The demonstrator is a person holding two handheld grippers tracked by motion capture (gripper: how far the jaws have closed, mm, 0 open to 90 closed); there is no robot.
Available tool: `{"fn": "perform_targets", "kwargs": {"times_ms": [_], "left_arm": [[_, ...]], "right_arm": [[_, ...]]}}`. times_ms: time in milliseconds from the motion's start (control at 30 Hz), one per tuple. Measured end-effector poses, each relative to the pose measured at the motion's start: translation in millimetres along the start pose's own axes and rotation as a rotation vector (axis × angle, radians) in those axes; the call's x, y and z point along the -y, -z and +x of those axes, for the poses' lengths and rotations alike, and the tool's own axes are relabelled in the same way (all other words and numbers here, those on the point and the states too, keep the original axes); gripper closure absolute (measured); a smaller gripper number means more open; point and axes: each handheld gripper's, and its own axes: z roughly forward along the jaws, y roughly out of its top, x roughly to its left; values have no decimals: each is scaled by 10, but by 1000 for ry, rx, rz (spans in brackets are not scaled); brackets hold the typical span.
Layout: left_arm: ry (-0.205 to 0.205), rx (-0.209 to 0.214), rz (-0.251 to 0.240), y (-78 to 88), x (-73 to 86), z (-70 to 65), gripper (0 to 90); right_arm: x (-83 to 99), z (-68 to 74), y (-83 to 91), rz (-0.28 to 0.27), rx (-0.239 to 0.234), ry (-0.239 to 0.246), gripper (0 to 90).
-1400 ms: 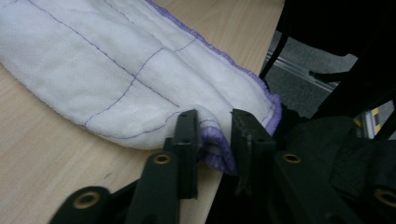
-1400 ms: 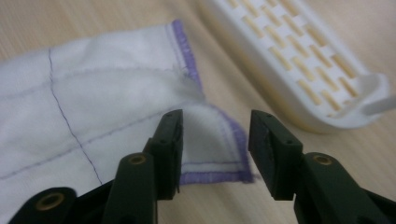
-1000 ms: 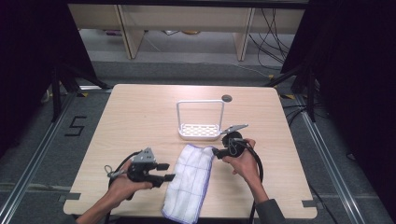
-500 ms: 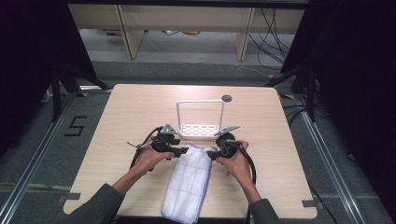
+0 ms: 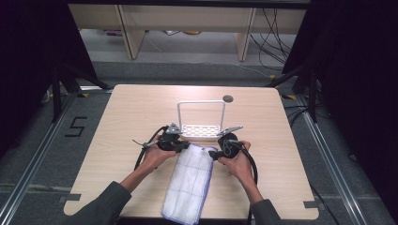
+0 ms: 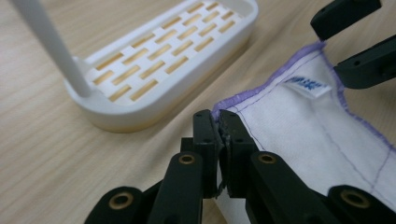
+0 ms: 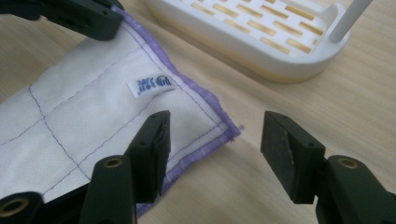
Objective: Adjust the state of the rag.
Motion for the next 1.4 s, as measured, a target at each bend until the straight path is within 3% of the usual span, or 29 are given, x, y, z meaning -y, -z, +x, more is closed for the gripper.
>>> {"fn": "perform_targets", "kwargs": {"times_ms": [67, 233, 333, 367, 467, 633, 733, 867, 900, 967, 1000, 1033, 1067, 1100, 1133, 1233, 1267, 1300, 1367, 1400], "left_arm": [[-5, -4, -8, 65, 11, 23, 855], [28, -9, -54, 126, 82, 51, 852], [22, -1, -58, 126, 89, 53, 848], [2, 5, -44, 137, 86, 60, 847], [15, 17, -49, 128, 93, 53, 844], [17, 15, -53, 117, 98, 53, 842], [14, 15, -51, 121, 98, 54, 841], [1, 17, -37, 122, 111, 67, 838], [1, 15, -36, 120, 113, 66, 838], [-1, 15, -34, 117, 113, 66, 838], [3, 13, -38, 117, 115, 63, 838], [1, 12, -40, 118, 114, 65, 838], [1, 17, -42, 118, 113, 68, 838], [0, 17, -42, 121, 113, 67, 838], [-2, 16, -41, 122, 113, 68, 839], [-4, 15, -39, 131, 113, 67, 843], [8, 23, -57, 128, 113, 58, 843], [1, 25, -55, 137, 111, 63, 845], [12, 30, -65, 163, 102, 63, 847], [21, 32, -79, 199, 92, 60, 848]], "right_arm": [[-22, -13, 23, -10, -10, 1, 458], [-80, 5, 8, -20, -13, -5, 461], [-120, -1, -32, -12, -18, -1, 458], [-134, 2, -59, -13, -19, -7, 458], [-156, -29, -172, 15, -42, 18, 469], [-153, -20, -264, 51, -49, -5, 480], [-161, -1, -314, 58, -41, 31, 488], [-159, 82, -324, 86, -17, 41, 500], [-159, 110, -330, 85, 10, 75, 529], [-153, 139, -336, 88, -2, 61, 549], [-152, 133, -330, 84, 0, 81, 598], [-143, 159, -319, 95, -23, 48, 633], [-143, 159, -319, 95, -23, 48, 633], [-145, 122, -331, 74, -18, 95, 696], [-135, 138, -326, 77, -62, 66, 758], [-128, 129, -329, 67, -78, 77, 798], [-131, 130, -335, 60, -52, 89, 817], [-133, 141, -297, 44, -73, 116, 841], [-134, 159, -284, 40, -48, 95, 845], [-142, 166, -212, 15, -76, 118, 849]]}}
